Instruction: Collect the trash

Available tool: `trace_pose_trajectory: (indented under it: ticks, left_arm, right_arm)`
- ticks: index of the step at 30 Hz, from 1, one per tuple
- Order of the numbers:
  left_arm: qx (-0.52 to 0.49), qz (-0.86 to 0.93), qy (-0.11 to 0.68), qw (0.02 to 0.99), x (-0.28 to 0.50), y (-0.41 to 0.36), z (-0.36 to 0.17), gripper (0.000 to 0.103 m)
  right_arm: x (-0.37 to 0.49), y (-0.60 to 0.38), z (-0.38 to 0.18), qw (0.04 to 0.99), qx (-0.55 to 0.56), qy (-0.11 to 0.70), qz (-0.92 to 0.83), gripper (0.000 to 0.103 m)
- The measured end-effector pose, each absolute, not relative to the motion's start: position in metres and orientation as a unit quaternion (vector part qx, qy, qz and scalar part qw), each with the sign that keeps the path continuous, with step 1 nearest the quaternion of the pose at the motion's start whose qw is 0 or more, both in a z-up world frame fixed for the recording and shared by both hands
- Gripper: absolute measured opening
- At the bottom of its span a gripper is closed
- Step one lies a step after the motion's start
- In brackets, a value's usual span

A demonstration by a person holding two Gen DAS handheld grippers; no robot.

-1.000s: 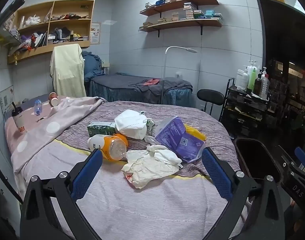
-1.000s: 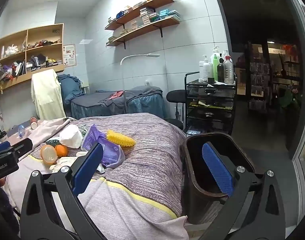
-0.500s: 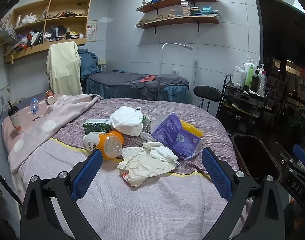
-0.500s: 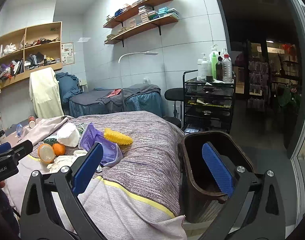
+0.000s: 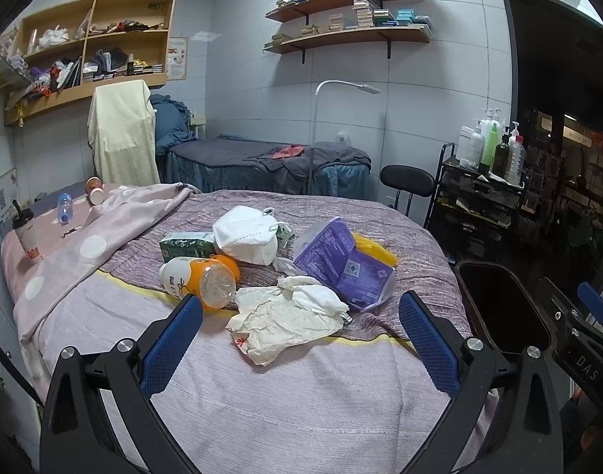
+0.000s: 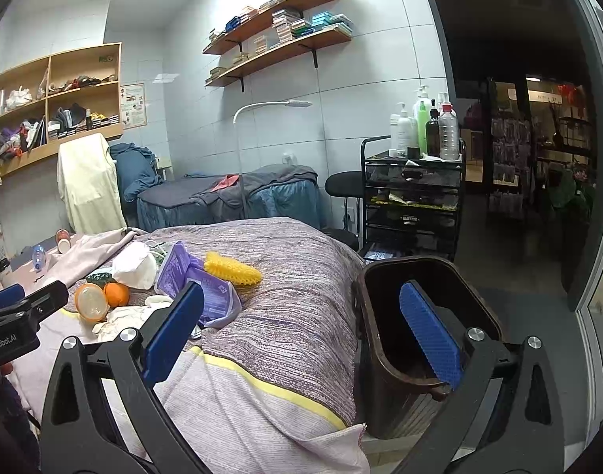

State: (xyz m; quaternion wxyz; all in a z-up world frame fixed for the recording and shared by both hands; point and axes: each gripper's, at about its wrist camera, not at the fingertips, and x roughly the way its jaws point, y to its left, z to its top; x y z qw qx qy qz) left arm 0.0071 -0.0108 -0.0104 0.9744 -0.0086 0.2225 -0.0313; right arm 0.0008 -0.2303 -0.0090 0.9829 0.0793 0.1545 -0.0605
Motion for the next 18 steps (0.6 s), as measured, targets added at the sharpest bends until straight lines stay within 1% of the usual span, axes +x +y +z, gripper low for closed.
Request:
trace_pose_trajectory:
  ticks: [18]
  left_arm:
    - [-0.006, -0.034, 0.232, 0.972, 0.0092, -0.0134, -0.0138, 0.097]
  right_arm:
    - [0.0037, -0.2303, -0.0120, 0.982, 0.083, 0.159, -0.061, 0.098]
